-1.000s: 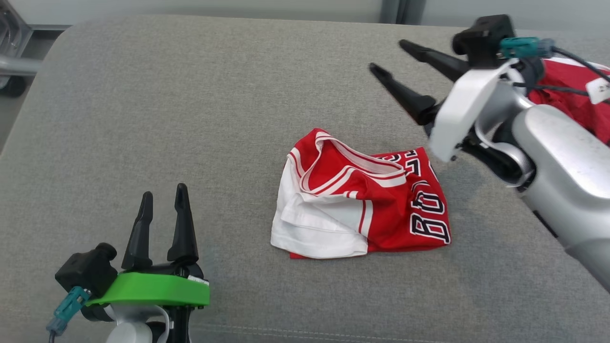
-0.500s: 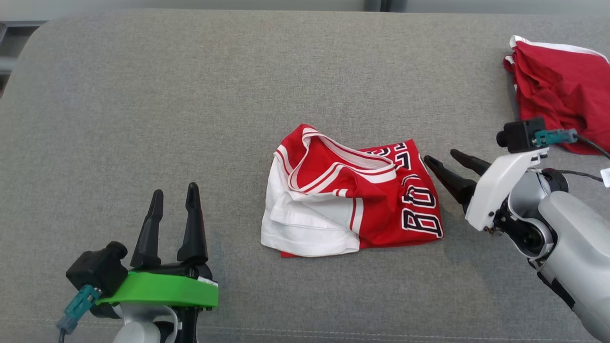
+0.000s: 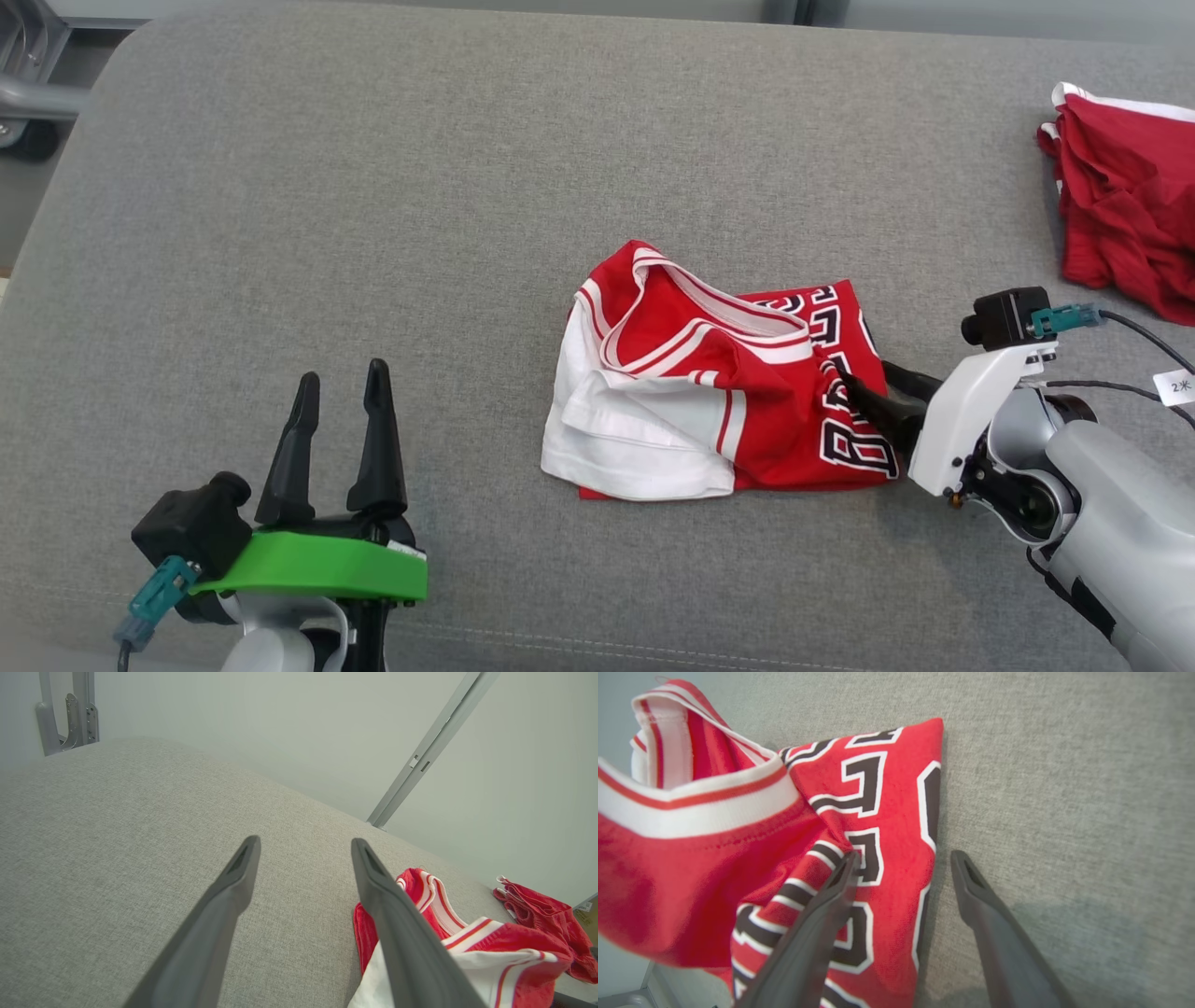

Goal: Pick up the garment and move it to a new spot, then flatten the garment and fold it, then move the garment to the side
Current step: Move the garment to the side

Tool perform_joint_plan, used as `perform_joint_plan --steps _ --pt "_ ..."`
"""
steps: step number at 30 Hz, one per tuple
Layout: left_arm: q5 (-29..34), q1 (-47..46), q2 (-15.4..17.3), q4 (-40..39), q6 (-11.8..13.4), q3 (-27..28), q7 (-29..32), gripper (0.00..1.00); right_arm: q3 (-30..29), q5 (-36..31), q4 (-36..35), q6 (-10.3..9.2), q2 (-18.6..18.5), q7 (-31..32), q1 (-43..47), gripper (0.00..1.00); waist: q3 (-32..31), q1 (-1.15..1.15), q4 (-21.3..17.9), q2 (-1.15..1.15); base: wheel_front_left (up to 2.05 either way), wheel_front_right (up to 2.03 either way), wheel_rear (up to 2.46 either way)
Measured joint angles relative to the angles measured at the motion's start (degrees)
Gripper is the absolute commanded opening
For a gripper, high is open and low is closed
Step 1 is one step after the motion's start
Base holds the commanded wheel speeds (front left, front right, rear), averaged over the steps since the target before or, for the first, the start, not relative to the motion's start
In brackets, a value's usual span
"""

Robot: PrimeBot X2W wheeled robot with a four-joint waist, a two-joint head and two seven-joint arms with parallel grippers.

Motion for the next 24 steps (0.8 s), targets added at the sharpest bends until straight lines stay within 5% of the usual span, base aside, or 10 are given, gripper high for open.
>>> perform_joint_plan --steps 8,10,15,24 --pt "0.0 0.01 0.0 0.02 0.0 0.24 -0.01 1.0 0.43 2.49 0.85 0.03 1.23 1.63 -0.02 1.0 -0.45 0.0 0.31 0.0 0.0 0.0 0.0" --pt "0.0 0.01 0.0 0.05 0.0 0.32 -0.01 1.0 0.47 2.99 1.25 0.14 1.94 1.92 -0.06 0.57 -0.56 0.0 0.29 0.0 0.0 0.0 0.0" --pt "0.0 0.02 -0.01 0.09 0.0 0.42 -0.01 1.0 0.48 3.36 2.37 0.52 3.46 1.46 -0.21 0.0 -0.75 0.0 0.14 0.0 0.0 0.0 0.0" --pt "0.0 0.05 -0.02 0.11 0.0 2.14 -0.01 1.0 0.65 -1.24 1.38 0.54 1.87 -3.28 -5.79 0.0 -1.25 0.0 -0.49 0.0 0.0 0.0 0.0"
